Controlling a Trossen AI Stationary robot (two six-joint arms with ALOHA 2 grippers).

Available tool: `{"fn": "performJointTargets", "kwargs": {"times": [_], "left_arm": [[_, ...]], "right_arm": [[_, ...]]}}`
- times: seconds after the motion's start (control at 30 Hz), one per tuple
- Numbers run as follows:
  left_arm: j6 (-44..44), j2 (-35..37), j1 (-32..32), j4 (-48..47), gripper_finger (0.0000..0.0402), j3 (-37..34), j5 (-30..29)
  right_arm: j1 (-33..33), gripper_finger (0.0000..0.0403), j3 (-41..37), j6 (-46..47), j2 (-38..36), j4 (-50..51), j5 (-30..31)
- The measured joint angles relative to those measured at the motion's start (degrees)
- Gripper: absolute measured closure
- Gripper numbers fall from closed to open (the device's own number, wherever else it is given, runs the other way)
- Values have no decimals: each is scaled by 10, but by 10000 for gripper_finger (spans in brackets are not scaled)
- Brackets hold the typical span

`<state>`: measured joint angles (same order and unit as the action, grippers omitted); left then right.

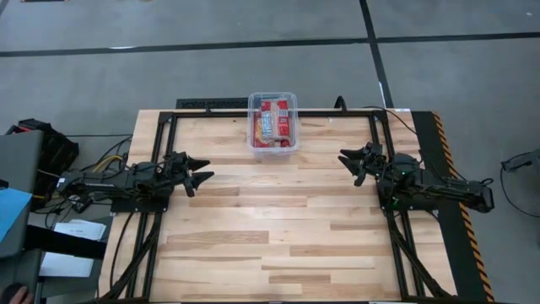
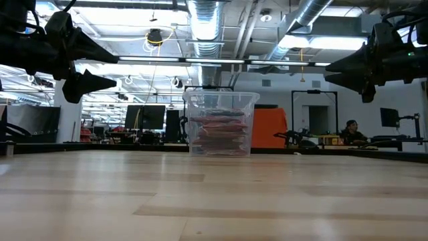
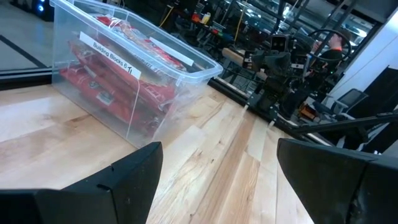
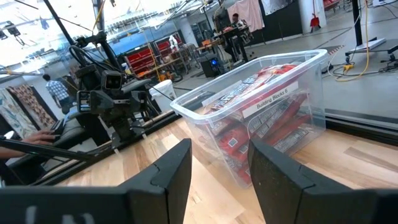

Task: Sort popcorn bags into baskets
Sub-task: Return to Home Position

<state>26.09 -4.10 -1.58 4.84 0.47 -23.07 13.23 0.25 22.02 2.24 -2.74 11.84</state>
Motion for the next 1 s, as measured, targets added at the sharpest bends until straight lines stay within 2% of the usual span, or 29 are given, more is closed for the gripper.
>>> {"fn": "performJointTargets", "kwargs": {"times": [0.47,1.0], "left_arm": [[1,0,0,0,95,0,0],[1,0,0,0,95,0,0]], "right_arm": [[0,211,0,0,0,0,0],[0,227,0,0,0,0,0]]}}
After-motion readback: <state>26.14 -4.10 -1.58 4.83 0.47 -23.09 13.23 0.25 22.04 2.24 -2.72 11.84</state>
